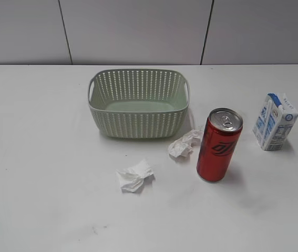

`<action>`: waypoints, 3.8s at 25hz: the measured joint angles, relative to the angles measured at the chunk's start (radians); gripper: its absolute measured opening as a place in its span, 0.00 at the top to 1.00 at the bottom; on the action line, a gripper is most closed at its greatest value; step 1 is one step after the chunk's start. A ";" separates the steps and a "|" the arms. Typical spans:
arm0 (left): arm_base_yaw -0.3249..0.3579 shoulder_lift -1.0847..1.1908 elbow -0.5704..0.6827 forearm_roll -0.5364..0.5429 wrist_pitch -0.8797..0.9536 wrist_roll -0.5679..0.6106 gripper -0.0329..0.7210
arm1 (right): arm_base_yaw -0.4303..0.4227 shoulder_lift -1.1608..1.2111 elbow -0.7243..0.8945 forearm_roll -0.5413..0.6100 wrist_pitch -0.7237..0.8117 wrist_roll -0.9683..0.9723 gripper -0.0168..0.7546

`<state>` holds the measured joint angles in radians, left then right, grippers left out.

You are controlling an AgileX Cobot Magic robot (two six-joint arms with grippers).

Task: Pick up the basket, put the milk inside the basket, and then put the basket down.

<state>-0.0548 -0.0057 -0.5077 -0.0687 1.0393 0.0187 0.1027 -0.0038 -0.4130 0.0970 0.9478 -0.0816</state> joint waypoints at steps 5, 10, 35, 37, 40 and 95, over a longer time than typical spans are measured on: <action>0.000 0.000 0.000 0.000 0.000 0.000 0.32 | 0.000 0.000 0.000 0.000 0.000 0.000 0.21; 0.000 0.000 0.000 0.000 0.000 0.000 0.32 | 0.000 0.000 0.000 0.000 0.000 0.000 0.21; 0.000 0.111 -0.044 -0.009 -0.188 0.000 0.32 | 0.000 0.000 0.000 0.000 0.000 0.000 0.21; 0.000 0.183 -0.059 -0.020 -0.236 0.000 0.32 | 0.000 0.000 0.000 0.000 0.000 0.000 0.21; 0.000 0.320 -0.090 -0.036 -0.309 0.000 0.32 | 0.000 0.000 0.000 0.000 0.000 0.001 0.21; -0.326 2.322 -1.421 -0.027 -0.017 -0.234 0.34 | 0.000 0.000 0.000 0.000 0.000 0.001 0.21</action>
<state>-0.3807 2.3167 -1.9286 -0.0960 1.0226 -0.2152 0.1027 -0.0038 -0.4130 0.0970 0.9478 -0.0807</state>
